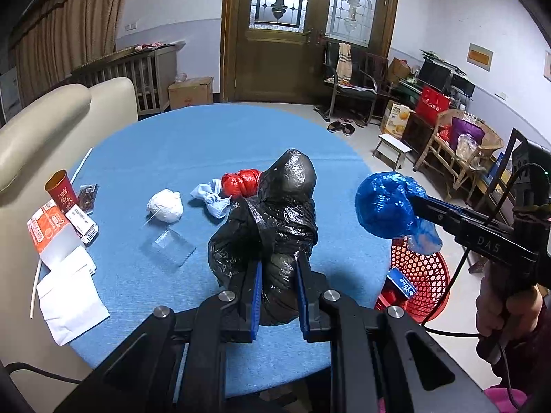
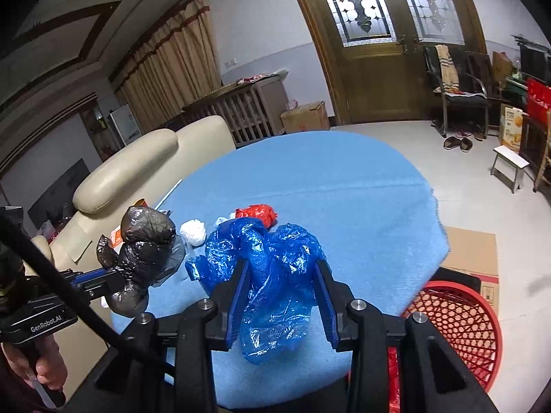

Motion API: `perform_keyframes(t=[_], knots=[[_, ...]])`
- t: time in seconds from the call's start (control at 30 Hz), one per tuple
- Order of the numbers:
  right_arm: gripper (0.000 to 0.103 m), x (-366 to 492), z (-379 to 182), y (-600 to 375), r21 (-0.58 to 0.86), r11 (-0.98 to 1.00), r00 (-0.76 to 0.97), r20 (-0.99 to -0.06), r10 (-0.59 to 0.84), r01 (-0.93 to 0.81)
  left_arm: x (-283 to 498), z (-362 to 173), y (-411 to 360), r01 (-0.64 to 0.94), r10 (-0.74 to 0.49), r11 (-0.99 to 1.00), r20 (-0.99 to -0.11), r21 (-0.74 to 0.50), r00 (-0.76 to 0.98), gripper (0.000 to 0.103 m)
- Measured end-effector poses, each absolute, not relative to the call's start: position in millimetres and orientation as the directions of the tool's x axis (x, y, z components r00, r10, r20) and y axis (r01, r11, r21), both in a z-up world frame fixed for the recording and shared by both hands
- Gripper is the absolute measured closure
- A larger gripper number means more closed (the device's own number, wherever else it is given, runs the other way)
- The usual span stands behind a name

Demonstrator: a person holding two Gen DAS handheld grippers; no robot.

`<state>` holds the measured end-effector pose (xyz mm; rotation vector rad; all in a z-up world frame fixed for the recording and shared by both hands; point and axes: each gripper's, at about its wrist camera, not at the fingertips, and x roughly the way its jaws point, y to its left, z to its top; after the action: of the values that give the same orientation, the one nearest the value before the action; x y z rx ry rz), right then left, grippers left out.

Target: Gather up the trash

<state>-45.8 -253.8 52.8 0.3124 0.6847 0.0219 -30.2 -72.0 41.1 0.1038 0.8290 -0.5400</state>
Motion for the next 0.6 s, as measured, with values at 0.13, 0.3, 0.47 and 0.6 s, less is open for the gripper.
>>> perform_keyframes(t=[0.13, 0.3, 0.47, 0.6], knots=[[0.063, -55, 57, -259, 0.291, 0.952, 0.787, -0.607, 0.108, 0.093, -35, 43, -78, 0.504, -0.418, 0.856, -0.727, -0.114, 0.545, 0.085], [0.063, -65, 64, -263, 0.288, 0.952, 0.803, -0.589, 0.09, 0.105, -40, 44, -85, 0.522, -0.423, 0.846, -0.729, -0.105, 0.539, 0.085], [0.063, -75, 69, -266, 0.298, 0.948, 0.811, -0.578, 0.085, 0.114, -46, 46, -91, 0.543, -0.427, 0.835, -0.728, -0.09, 0.536, 0.085], [0.063, -86, 75, -268, 0.306, 0.945, 0.816, -0.572, 0.085, 0.116, -49, 50, -95, 0.551, -0.428, 0.83, -0.726, -0.08, 0.539, 0.085]])
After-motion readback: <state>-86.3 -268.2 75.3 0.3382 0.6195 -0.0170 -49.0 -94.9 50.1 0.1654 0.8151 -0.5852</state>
